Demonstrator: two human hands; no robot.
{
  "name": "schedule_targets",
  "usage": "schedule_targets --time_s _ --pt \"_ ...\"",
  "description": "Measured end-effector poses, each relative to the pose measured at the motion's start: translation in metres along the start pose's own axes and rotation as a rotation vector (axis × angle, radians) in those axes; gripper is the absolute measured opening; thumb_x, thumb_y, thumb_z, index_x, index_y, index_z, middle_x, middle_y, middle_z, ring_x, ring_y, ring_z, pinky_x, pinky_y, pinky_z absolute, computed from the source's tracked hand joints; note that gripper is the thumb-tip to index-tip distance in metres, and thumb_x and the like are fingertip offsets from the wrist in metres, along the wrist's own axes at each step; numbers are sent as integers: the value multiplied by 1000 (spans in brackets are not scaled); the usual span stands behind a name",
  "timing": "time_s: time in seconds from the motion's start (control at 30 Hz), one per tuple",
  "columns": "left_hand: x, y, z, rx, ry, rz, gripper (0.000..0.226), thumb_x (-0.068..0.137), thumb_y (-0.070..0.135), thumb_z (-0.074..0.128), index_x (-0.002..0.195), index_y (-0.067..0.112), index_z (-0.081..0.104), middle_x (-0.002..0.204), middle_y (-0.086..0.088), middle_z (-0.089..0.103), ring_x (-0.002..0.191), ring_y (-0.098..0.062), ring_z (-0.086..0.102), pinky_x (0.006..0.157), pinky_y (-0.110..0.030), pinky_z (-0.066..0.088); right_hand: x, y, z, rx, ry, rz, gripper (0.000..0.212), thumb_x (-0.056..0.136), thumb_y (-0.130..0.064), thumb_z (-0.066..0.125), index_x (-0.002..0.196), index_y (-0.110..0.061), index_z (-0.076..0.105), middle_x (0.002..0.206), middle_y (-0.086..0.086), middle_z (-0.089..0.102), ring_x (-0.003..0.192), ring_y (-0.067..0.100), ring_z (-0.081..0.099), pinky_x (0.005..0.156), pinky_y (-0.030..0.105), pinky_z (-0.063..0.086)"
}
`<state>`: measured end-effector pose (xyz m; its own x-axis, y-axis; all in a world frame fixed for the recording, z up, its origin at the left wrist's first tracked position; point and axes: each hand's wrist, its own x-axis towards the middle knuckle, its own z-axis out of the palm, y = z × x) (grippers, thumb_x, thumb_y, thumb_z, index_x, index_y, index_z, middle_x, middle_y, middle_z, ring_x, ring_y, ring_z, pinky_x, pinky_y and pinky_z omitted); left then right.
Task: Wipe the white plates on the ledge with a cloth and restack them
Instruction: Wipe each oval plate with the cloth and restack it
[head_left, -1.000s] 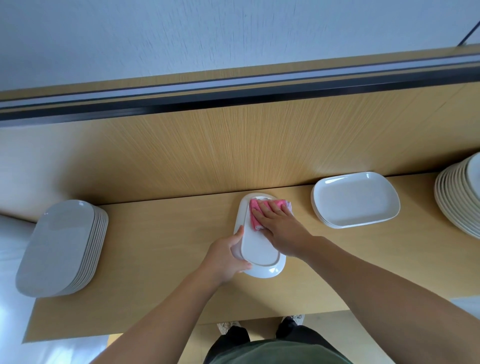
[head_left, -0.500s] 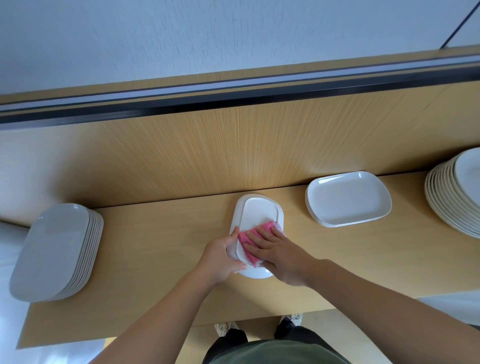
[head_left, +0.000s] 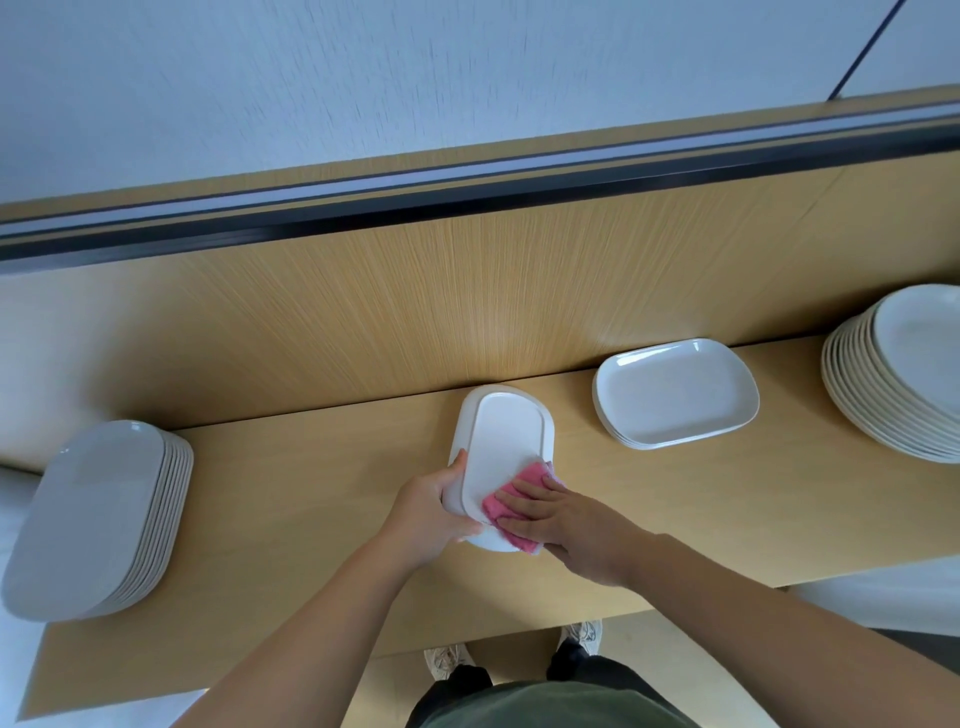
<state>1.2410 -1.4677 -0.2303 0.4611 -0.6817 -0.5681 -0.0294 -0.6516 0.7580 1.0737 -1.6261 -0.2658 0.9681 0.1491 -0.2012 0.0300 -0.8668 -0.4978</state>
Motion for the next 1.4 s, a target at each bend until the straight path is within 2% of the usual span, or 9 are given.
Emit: schedule_targets --time_s 0.1,0.17,0.27,0.47,0.63,0.83,1.1,1.3,1.4 --pt "-3 7 2 -13 18 24 91 74 -6 75 148 24 31 124 -12 58 95 -15 58 63 -11 49 -9 2 -5 67 109 21 52 97 -4 51 145 -19 41 152 -9 28 143 12 15 119 36 9" --pt "-4 11 1 -52 29 62 93 73 -5 75 147 31 31 119 -2 61 101 -14 59 72 -12 50 -16 5 -10 93 225 33 50 92 -2 56 140 -16 50 148 -10 35 140 13 29 115 39 29" --pt "-3 13 0 -55 53 109 75 71 2 75 135 33 49 113 9 67 105 -13 64 87 -31 55 -26 8 -26 165 341 77 57 90 2 57 141 -23 50 151 -16 35 137 8 40 109 28 40" --pt "-14 35 7 -61 155 62 28 81 4 69 92 30 64 91 8 73 91 -15 68 80 -34 53 -41 10 -72 259 438 55 64 91 9 54 145 -24 43 154 -17 34 137 1 38 108 20 38" --pt "-25 48 18 -36 233 59 9 92 16 59 90 23 63 84 6 70 76 -11 63 66 -27 48 -46 15 -95 233 465 -34 65 91 11 53 145 -22 43 154 -15 35 138 4 38 109 28 41" --pt "-58 55 20 22 481 103 12 97 25 50 89 21 58 70 4 51 55 -6 39 48 -14 31 -37 6 -118 260 449 -160 68 87 17 48 144 -20 44 154 -19 33 139 0 35 106 13 36" --pt "-116 18 -27 243 834 212 12 98 29 51 96 33 62 62 2 54 53 -16 51 51 -30 40 17 -33 -117 271 388 -315 66 88 13 49 143 -23 42 152 -29 27 135 -9 35 104 8 34" --pt "-155 -25 -81 433 1106 261 23 93 37 47 96 24 66 58 13 52 53 -10 53 50 -22 39 67 -84 -120 234 376 -425 59 90 11 54 141 -16 44 152 -14 35 139 -3 32 111 12 26" --pt "-173 -49 -108 581 1259 254 33 90 35 43 94 17 70 67 9 65 56 -17 62 48 -25 45 93 -107 -117 190 362 -452 62 88 13 56 141 -17 43 151 -12 35 139 -4 30 111 10 25"
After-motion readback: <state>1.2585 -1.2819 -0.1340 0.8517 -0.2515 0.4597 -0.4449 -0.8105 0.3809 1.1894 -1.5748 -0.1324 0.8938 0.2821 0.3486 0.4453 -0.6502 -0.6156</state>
